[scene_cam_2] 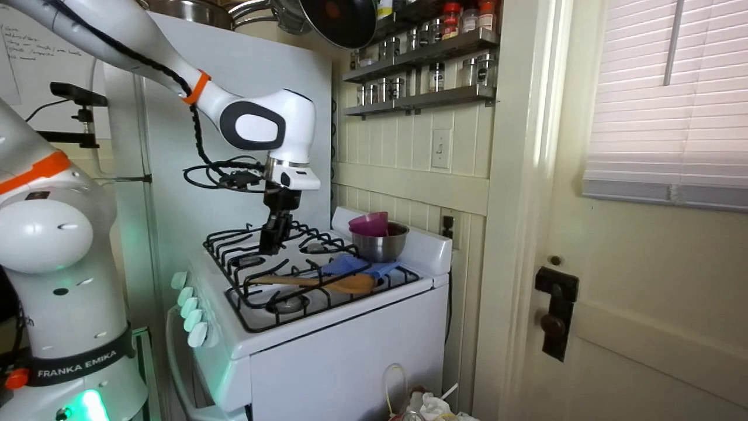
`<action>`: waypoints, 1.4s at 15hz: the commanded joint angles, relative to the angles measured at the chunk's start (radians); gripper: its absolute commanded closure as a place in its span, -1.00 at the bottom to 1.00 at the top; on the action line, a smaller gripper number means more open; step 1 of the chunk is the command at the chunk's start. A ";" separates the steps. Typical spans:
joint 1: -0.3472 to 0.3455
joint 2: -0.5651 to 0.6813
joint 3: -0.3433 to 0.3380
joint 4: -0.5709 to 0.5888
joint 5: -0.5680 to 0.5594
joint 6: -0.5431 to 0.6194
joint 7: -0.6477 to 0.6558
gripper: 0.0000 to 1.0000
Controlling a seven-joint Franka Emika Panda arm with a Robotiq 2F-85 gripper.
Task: Move the black grating on the left to the right.
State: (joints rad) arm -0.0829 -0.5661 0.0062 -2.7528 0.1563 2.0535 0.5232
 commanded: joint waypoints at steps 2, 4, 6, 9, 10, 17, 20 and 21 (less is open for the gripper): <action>-0.017 0.001 -0.034 0.011 0.046 -0.020 -0.109 1.00; -0.035 0.018 -0.019 0.002 0.023 -0.004 -0.087 1.00; -0.038 0.033 -0.008 0.021 0.003 -0.020 -0.081 1.00; -0.066 0.055 -0.005 0.050 -0.063 -0.053 -0.092 1.00; -0.077 0.067 -0.002 0.064 -0.094 -0.066 -0.091 1.00; -0.105 0.181 -0.031 0.172 -0.365 -0.087 -0.285 1.00; -0.090 0.199 -0.053 0.182 -0.425 -0.036 -0.400 1.00; -0.084 0.205 -0.058 0.185 -0.427 -0.016 -0.427 1.00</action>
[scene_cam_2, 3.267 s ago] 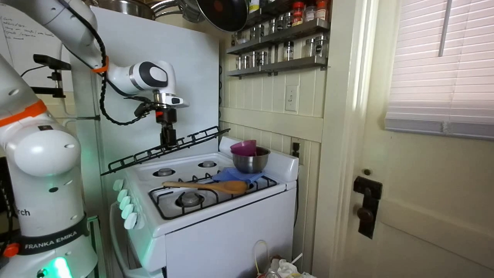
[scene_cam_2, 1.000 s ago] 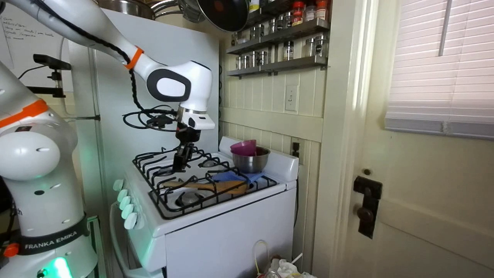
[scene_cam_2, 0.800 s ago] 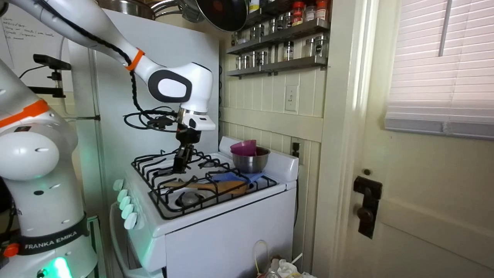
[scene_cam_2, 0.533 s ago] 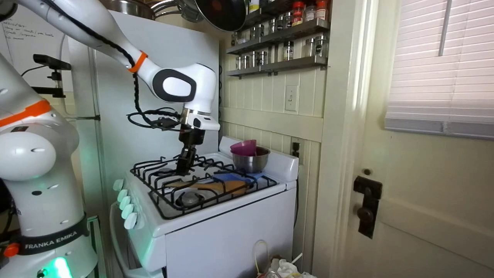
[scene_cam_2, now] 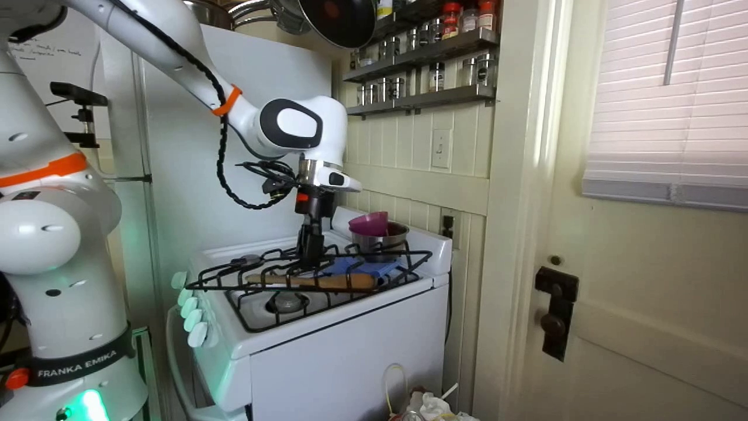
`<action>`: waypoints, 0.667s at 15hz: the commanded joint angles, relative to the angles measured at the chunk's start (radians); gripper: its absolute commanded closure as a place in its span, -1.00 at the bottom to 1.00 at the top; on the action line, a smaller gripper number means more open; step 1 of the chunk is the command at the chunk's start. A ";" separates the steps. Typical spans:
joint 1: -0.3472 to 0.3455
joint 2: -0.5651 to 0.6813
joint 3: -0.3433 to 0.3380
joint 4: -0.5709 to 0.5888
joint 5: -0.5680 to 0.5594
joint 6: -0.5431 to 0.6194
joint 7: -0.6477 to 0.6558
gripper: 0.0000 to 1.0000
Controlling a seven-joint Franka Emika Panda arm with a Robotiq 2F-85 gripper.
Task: Move the black grating on the left to the right.
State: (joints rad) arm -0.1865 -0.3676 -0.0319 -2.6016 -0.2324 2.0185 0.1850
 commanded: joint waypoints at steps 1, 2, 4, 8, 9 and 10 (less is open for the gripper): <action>0.025 0.006 -0.024 0.032 -0.033 0.033 -0.112 1.00; 0.036 0.005 -0.032 0.022 -0.011 0.071 -0.148 1.00; 0.062 0.008 -0.054 0.005 0.043 0.136 -0.234 1.00; 0.111 0.032 -0.076 -0.002 0.159 0.183 -0.361 1.00; 0.120 0.039 -0.077 0.000 0.180 0.182 -0.382 1.00; 0.128 0.047 -0.077 0.001 0.198 0.182 -0.401 1.00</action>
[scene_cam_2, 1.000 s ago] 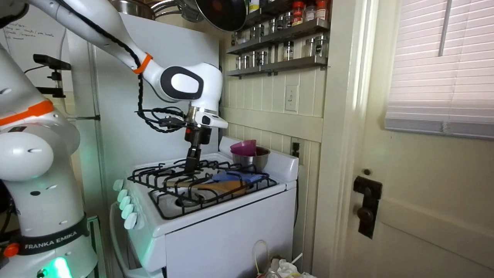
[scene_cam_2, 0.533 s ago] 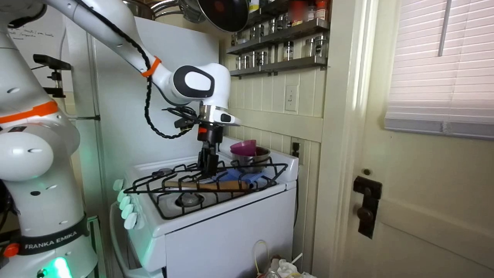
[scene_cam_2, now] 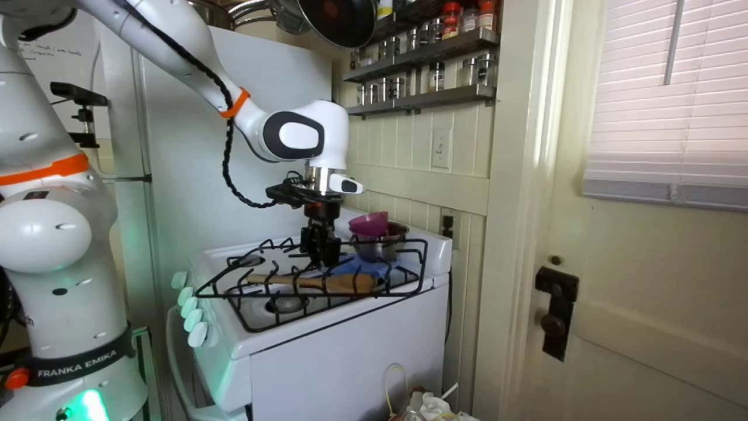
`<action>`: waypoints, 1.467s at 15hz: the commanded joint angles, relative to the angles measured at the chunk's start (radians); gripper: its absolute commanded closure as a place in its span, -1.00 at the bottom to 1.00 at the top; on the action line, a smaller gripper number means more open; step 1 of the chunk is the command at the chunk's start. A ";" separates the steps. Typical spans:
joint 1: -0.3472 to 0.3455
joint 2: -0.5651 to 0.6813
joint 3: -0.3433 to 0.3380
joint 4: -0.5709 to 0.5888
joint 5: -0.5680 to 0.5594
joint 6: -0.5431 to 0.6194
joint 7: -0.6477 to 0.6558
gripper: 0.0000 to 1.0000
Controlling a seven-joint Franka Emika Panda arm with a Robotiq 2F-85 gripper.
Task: Move the black grating on the left to the right.
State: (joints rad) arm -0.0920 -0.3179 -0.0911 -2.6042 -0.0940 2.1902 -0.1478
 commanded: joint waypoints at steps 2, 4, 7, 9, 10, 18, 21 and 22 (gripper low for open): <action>0.048 0.012 -0.009 0.008 0.076 0.003 -0.091 1.00; 0.057 0.025 -0.002 0.010 0.076 -0.004 -0.100 1.00; 0.060 0.046 -0.006 0.009 0.078 -0.002 -0.101 1.00; 0.056 0.064 -0.010 0.012 0.085 -0.001 -0.100 1.00; 0.054 0.074 -0.013 0.016 0.087 0.001 -0.096 1.00; 0.031 0.134 -0.034 0.064 0.098 -0.009 -0.095 1.00; 0.033 0.171 -0.026 0.103 0.096 -0.011 -0.082 1.00; 0.035 0.186 -0.025 0.119 0.100 -0.015 -0.083 1.00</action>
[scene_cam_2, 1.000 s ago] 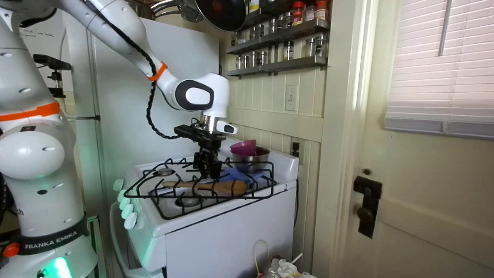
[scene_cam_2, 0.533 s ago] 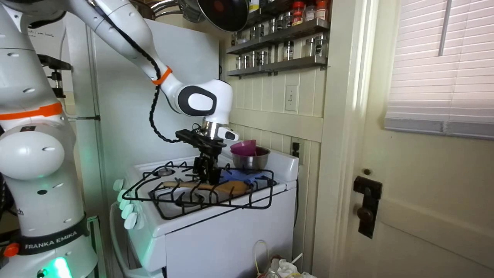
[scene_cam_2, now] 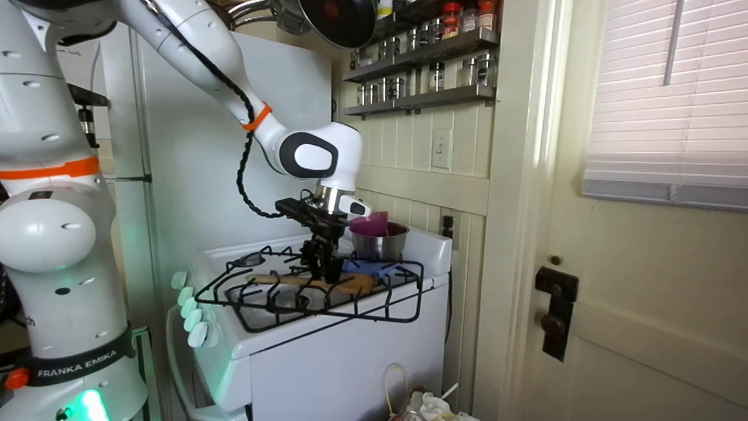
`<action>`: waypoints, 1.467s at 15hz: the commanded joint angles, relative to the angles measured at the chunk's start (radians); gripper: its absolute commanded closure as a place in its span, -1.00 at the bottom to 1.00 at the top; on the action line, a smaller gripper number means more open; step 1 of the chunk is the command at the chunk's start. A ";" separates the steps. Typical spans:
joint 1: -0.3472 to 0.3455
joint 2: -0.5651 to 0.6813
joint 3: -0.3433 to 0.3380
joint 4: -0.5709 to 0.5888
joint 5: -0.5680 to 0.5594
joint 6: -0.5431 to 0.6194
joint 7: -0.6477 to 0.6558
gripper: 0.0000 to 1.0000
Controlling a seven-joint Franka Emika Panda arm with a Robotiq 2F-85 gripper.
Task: Move the black grating on the left to the right.
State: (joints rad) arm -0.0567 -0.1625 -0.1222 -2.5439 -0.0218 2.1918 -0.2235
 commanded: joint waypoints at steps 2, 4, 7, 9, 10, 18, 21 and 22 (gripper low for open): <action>0.000 0.062 0.011 0.086 0.028 -0.023 -0.004 1.00; 0.001 0.087 0.018 0.104 0.027 -0.023 0.002 1.00; 0.004 0.112 0.034 0.116 0.017 -0.023 0.020 1.00; 0.008 0.113 0.047 0.109 -0.006 -0.015 0.041 1.00; 0.008 0.110 0.049 0.108 -0.009 -0.016 0.045 1.00; 0.024 0.068 0.085 0.090 -0.044 -0.031 0.113 1.00; 0.033 0.075 0.103 0.094 -0.064 -0.050 0.153 1.00; 0.034 0.075 0.107 0.095 -0.071 -0.058 0.166 1.00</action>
State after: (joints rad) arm -0.0329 -0.0509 -0.0259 -2.4460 -0.0621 2.1872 -0.1076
